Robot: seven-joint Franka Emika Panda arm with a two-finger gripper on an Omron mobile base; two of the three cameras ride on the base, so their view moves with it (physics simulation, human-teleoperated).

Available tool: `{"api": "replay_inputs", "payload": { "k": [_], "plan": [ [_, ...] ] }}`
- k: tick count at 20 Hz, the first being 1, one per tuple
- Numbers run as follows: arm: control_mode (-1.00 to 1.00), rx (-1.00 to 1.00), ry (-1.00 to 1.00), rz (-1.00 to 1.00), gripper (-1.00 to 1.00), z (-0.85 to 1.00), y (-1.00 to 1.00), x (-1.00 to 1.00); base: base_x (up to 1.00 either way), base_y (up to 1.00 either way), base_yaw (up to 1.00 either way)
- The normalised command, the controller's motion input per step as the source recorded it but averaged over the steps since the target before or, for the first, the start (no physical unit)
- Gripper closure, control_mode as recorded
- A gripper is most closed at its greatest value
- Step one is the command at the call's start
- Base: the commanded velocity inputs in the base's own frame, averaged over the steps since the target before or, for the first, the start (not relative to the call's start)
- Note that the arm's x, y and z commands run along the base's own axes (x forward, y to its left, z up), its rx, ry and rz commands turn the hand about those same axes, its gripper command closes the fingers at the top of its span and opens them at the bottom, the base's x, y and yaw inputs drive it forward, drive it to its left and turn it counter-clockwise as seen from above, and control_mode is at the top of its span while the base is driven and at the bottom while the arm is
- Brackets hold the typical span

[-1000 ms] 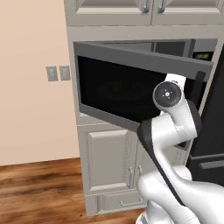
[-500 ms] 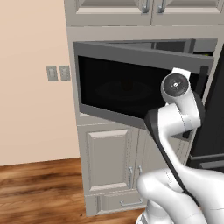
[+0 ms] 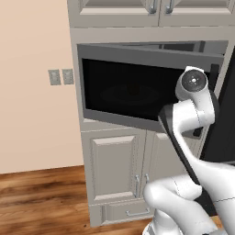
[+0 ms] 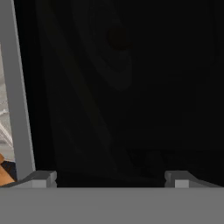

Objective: Pick the hotdog bun from the counter and place it in the microwave. Then turn on the microwave.

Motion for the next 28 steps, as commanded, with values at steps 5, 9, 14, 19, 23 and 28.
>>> {"api": "replay_inputs", "payload": {
  "k": [5,9,14,19,23,28],
  "plan": [
    [-1.00,0.03,0.03,0.05,-1.00,0.01,-0.28,0.35,0.00,0.00,0.00],
    [-1.00,0.04,0.06,0.08,-1.00,0.00,-0.27,0.41,0.00,0.00,0.00],
    [-1.00,0.05,0.08,0.10,-1.00,0.00,-0.24,0.42,0.00,0.00,0.00],
    [-1.00,0.04,0.05,0.10,-1.00,0.00,-0.20,0.40,0.00,0.00,0.00],
    [-1.00,0.04,0.00,0.12,-1.00,0.00,-0.14,0.35,0.00,0.00,0.00],
    [-1.00,0.02,0.00,0.12,-1.00,0.00,-0.09,0.34,0.00,0.00,0.00]
  ]
}}
